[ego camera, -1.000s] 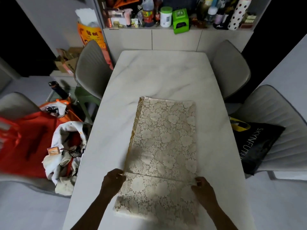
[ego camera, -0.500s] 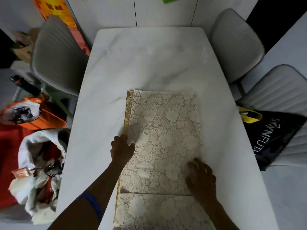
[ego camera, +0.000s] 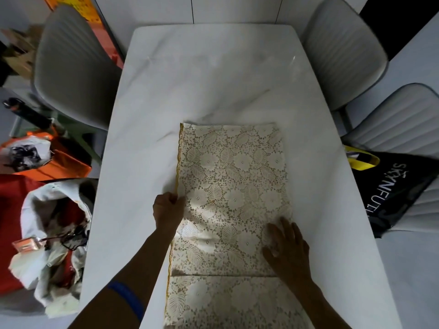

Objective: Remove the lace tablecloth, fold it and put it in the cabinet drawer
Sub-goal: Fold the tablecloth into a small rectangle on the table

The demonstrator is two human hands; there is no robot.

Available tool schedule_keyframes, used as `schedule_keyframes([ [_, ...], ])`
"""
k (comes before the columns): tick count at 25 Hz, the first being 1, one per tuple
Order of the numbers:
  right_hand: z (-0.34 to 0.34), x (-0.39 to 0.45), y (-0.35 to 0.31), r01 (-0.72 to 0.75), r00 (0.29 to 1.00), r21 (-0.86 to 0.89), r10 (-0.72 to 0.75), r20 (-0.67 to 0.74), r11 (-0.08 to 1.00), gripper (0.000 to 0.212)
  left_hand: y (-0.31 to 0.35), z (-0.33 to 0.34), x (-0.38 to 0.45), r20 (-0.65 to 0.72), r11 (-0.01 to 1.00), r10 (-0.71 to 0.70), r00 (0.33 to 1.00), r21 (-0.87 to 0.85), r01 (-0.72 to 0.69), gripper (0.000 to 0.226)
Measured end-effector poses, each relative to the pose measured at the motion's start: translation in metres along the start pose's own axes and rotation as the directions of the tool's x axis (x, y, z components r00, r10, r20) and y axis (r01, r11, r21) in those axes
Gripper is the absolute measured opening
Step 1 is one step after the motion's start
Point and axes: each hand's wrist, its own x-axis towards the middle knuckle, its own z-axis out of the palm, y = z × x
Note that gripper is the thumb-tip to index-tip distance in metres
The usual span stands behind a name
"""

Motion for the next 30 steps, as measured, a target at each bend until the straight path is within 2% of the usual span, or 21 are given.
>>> schedule_keyframes([
  [2,0.000,0.000,-0.002,-0.004,1.000,0.011,0.005,-0.006,1.000,0.067,0.001,-0.001,-0.004,-0.022,0.999,-0.017,1.000,-0.048,0.016,0.007],
  [6,-0.003,0.000,-0.001,-0.015,0.998,0.046,0.017,-0.052,0.999,0.061,0.001,0.000,-0.012,-0.085,0.994,0.084,0.993,-0.056,-0.088,0.010],
  [9,-0.008,0.005,-0.003,-0.013,0.995,0.058,0.019,-0.096,0.998,0.058,0.008,0.001,-0.005,-0.021,0.977,0.062,0.998,-0.204,-0.065,0.034],
  [10,-0.009,0.008,-0.003,-0.003,0.993,0.067,0.010,-0.114,0.998,0.057,0.014,0.002,0.001,0.010,0.973,0.051,0.999,-0.226,-0.048,0.035],
  [12,-0.012,0.018,-0.004,0.004,0.991,0.078,0.007,-0.136,0.997,0.055,0.025,0.007,0.017,0.071,0.985,0.078,0.994,-0.157,-0.066,0.009],
  [13,-0.014,0.022,-0.003,-0.002,0.990,0.082,0.013,-0.140,0.997,0.055,0.029,0.010,0.023,0.113,0.988,0.093,0.989,-0.132,-0.077,0.005],
  [16,-0.020,0.037,-0.003,-0.012,0.987,0.093,0.027,-0.161,0.996,0.054,0.038,0.022,0.035,0.270,0.986,0.135,0.953,-0.133,-0.102,0.015],
  [19,-0.021,0.046,0.002,-0.006,0.997,0.019,0.007,-0.071,1.000,0.060,0.044,0.024,0.043,0.216,0.987,0.125,0.968,-0.124,-0.099,0.021],
  [21,-0.019,0.047,0.005,0.002,1.000,-0.040,-0.002,0.000,0.999,0.064,0.043,0.019,0.040,0.167,0.992,0.108,0.980,-0.089,-0.094,0.017],
  [24,-0.019,0.047,0.005,-0.002,1.000,-0.031,0.002,0.020,1.000,0.065,0.025,0.011,0.022,0.162,0.968,0.183,0.970,0.144,-0.207,0.033],
  [25,-0.020,0.047,0.004,0.001,1.000,-0.025,0.000,0.031,1.000,0.066,0.021,0.008,0.016,0.151,0.963,0.193,0.970,0.161,-0.217,0.032],
  [27,-0.022,0.046,0.002,-0.007,0.998,-0.045,0.010,0.057,0.999,0.066,0.016,0.002,0.000,0.113,0.984,0.164,0.980,0.052,-0.170,0.023],
  [28,-0.022,0.044,-0.001,-0.011,0.998,-0.071,0.015,0.058,0.997,0.066,0.013,-0.001,-0.010,0.117,0.988,0.152,0.981,0.020,-0.156,0.029],
  [30,-0.021,0.031,-0.014,0.009,0.999,-0.096,-0.006,0.031,0.995,0.065,-0.007,-0.004,-0.035,0.157,0.971,0.202,0.967,0.100,-0.219,0.041],
])
